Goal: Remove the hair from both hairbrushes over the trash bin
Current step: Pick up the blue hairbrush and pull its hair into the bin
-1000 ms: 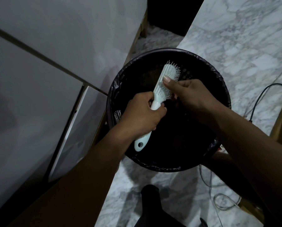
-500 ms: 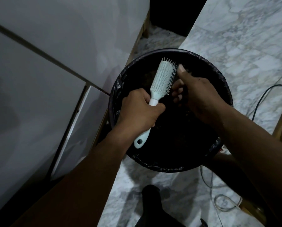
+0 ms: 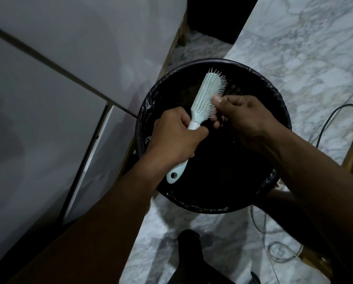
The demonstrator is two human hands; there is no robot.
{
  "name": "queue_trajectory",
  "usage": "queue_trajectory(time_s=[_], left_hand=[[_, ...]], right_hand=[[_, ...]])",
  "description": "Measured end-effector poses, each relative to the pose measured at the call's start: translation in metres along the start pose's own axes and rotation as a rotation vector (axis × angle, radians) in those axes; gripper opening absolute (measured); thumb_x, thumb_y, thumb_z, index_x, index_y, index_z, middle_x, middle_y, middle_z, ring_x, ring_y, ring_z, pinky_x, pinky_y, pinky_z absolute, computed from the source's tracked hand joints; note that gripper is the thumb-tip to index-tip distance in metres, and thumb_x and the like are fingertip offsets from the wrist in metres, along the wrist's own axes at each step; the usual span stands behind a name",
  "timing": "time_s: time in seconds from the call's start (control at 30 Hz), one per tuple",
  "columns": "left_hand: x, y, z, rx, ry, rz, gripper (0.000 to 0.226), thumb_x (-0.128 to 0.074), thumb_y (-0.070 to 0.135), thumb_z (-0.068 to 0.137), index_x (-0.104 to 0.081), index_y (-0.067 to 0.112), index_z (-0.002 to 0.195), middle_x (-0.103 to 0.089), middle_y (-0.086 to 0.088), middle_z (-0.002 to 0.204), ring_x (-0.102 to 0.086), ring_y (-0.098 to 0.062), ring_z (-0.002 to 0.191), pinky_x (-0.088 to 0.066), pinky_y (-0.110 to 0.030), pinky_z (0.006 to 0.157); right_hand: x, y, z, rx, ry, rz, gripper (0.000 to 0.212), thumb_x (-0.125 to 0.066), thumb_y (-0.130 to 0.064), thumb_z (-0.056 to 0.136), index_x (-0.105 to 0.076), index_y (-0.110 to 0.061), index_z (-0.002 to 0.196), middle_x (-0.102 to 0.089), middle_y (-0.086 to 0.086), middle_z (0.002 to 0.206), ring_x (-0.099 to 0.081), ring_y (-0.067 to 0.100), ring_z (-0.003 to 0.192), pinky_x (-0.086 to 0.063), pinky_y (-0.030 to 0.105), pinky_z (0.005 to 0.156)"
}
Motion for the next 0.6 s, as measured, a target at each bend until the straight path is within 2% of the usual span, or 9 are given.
queue_trajectory(time_s=[0.1,0.2,0.3,0.37,0.4,0.47,0.53,0.6], left_hand=[[-0.001,-0.003,0.003,0.037,-0.019,-0.033,0.023,-0.078,0.018,0.083,-0.056,0.013,0.077,-0.061,0.002,0.056,-0.059,-0.011,0.033,-0.04,-0.02,0.036],[0.0,-0.008,0.001,0.048,-0.027,-0.01,0.025,-0.078,0.019,0.083,-0.054,0.015,0.076,-0.062,0.001,0.057,-0.06,-0.012,0.034,-0.041,-0.02,0.037],[0.007,-0.014,-0.003,0.053,0.001,0.044,0.03,-0.077,0.02,0.084,-0.049,0.016,0.074,-0.065,-0.002,0.062,-0.06,-0.01,0.035,-0.042,-0.019,0.035],[0.011,-0.016,-0.009,0.046,0.031,0.072,0.032,-0.078,0.02,0.083,-0.048,0.017,0.074,-0.066,-0.003,0.065,-0.061,-0.011,0.036,-0.043,-0.019,0.035],[0.013,-0.016,-0.013,0.033,0.048,0.09,0.032,-0.078,0.02,0.083,-0.048,0.017,0.073,-0.068,-0.004,0.067,-0.063,-0.013,0.038,-0.044,-0.02,0.036],[0.014,-0.016,-0.023,0.011,0.071,0.126,0.032,-0.078,0.019,0.082,-0.048,0.017,0.071,-0.07,-0.009,0.069,-0.069,-0.022,0.045,-0.051,-0.026,0.041],[0.017,-0.015,-0.035,0.003,0.075,0.135,0.033,-0.079,0.02,0.082,-0.048,0.017,0.069,-0.07,-0.011,0.068,-0.07,-0.027,0.048,-0.056,-0.036,0.048],[0.024,-0.009,-0.046,0.005,0.079,0.125,0.034,-0.079,0.022,0.082,-0.047,0.018,0.068,-0.067,-0.009,0.064,-0.068,-0.027,0.047,-0.058,-0.042,0.052]], right_hand=[[-0.004,0.007,0.001,-0.12,-0.078,0.215,0.032,-0.053,-0.024,0.101,-0.06,-0.007,0.074,-0.061,0.003,0.061,-0.056,0.011,0.052,-0.05,0.022,0.055],[-0.004,0.01,-0.002,-0.21,-0.002,0.163,0.039,-0.051,-0.03,0.102,-0.056,-0.013,0.067,-0.053,0.0,0.052,-0.048,0.011,0.046,-0.044,0.023,0.051],[0.007,0.009,-0.002,-0.156,0.211,-0.12,0.039,-0.051,-0.031,0.102,-0.053,-0.015,0.065,-0.044,0.002,0.05,-0.04,0.01,0.035,-0.042,0.023,0.043],[0.008,0.008,-0.003,-0.022,0.296,-0.31,0.02,-0.057,-0.021,0.099,-0.056,-0.012,0.081,-0.05,0.006,0.063,-0.046,0.01,0.042,-0.046,0.023,0.042],[0.005,0.009,-0.006,0.012,0.287,-0.353,0.008,-0.061,-0.014,0.096,-0.054,-0.012,0.094,-0.054,0.007,0.072,-0.05,0.01,0.049,-0.048,0.023,0.044],[-0.002,0.019,-0.01,-0.001,0.202,-0.454,0.032,-0.07,-0.01,0.088,-0.048,-0.013,0.111,-0.059,0.007,0.084,-0.057,0.013,0.062,-0.051,0.026,0.052],[-0.008,0.02,-0.019,-0.02,0.134,-0.668,0.038,-0.076,-0.022,0.084,-0.056,-0.014,0.115,-0.065,0.006,0.092,-0.064,0.018,0.077,-0.054,0.031,0.07],[-0.013,0.006,-0.03,-0.011,0.094,-0.826,0.032,-0.075,-0.031,0.084,-0.063,-0.017,0.109,-0.067,0.006,0.101,-0.064,0.021,0.09,-0.051,0.031,0.077]])
Point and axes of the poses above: each hand's wrist, its own z-axis towards the middle knuckle, its own x-axis out of the back of the hand, y = z × x, the point moved 5 cm from there along z, towards the middle knuckle
